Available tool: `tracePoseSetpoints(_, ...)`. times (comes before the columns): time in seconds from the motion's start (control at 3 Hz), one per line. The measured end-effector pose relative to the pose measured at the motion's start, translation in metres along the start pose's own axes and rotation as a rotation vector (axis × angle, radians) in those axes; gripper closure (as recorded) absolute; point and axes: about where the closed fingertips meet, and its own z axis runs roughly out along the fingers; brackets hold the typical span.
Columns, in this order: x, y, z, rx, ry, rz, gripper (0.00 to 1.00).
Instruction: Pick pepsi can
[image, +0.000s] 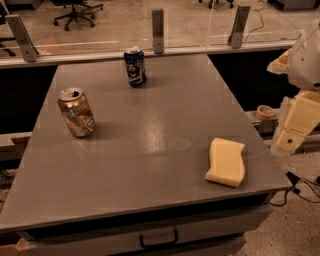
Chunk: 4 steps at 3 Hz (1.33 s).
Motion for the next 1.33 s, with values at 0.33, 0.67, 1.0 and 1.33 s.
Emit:
tracePoseSetpoints(0.33,-0.030,-0.024,0.026,0.000,-0.082,-0.061,0.00)
tracePoseSetpoints(0.67,-0.095,-0.066,0.063,0.011,-0.234,-0.138,0.00)
tracePoseSetpoints(1.0,-0.174,-0.112,0.088,0.060,-0.396,-0.199,0.00)
tracePoseSetpoints(1.33,-0.174,-0.112,0.088,0.060,-0.396,-0.199,0.00)
